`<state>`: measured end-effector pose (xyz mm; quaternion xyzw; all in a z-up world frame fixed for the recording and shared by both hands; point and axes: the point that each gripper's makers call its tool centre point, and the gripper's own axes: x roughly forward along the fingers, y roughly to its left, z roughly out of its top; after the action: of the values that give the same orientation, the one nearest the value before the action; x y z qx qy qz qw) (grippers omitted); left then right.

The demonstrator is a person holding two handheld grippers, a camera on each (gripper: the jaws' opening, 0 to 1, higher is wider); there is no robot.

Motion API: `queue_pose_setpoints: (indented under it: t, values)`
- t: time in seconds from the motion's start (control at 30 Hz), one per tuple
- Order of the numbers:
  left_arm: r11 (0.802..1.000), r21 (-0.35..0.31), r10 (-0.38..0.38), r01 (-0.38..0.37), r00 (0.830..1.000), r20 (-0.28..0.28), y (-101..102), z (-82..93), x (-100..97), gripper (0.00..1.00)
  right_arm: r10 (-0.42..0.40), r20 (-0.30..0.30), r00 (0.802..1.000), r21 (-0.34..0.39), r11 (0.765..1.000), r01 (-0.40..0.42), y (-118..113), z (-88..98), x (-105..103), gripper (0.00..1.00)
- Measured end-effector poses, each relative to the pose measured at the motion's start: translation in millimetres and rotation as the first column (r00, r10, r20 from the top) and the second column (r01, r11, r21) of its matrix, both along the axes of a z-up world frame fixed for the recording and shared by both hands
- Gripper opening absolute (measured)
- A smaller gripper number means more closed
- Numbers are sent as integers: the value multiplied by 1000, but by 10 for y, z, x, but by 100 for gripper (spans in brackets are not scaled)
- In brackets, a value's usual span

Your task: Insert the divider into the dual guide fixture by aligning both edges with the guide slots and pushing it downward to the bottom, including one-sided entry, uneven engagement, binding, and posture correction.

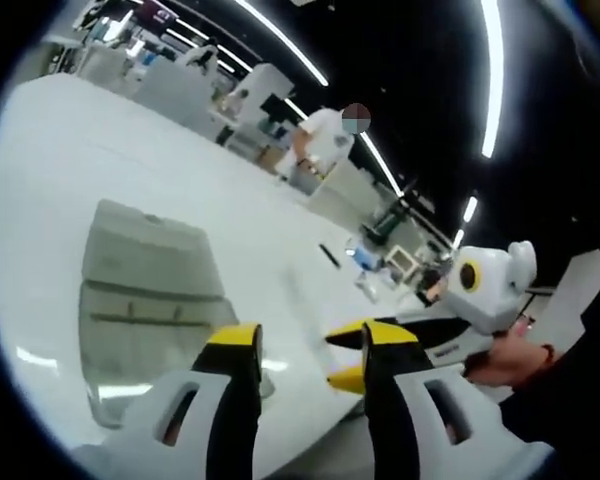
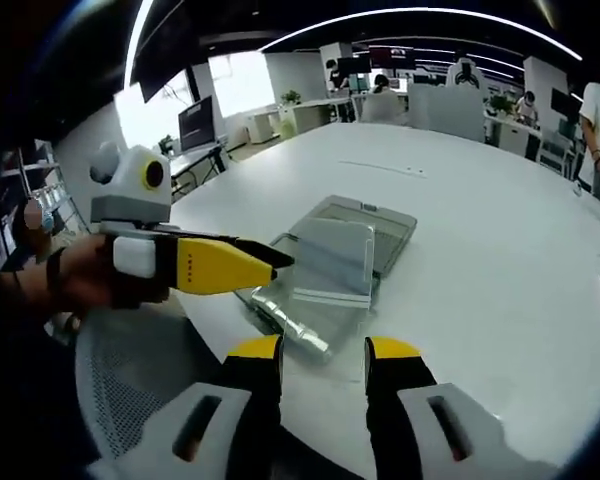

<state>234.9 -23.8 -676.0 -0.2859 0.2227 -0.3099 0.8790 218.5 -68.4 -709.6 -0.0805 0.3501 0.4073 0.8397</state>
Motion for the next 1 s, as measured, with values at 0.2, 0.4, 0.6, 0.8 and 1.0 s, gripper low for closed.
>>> queue_pose_setpoints:
  t: [0.2, 0.4, 0.6, 0.8, 1.0]
  values:
    - [1000, -24, -2, 2, 1000, -11, -30, 18, 13, 30, 16, 7, 1000, -3, 1000, -16, 12, 6, -13, 28]
    - [999, -39, 16, -17, 999, -27, 2, 12, 46, 25, 50, 17, 999, -18, 999, -50, 39, -1, -51, 28]
    - [998, -49, 30, -32, 999, -44, 28, -9, 74, 19, 71, 30, 997, -23, 997, -71, 65, 13, -67, 28]
    - [997, -69, 37, -41, 998, -53, 50, -8, 85, 14, 86, 35, 996, -27, 996, -85, 84, 18, -80, 28]
    - [994, -91, 44, -51, 995, -84, 54, -44, 88, 8, 104, 43, 994, -30, 994, -103, 114, 28, -96, 28]
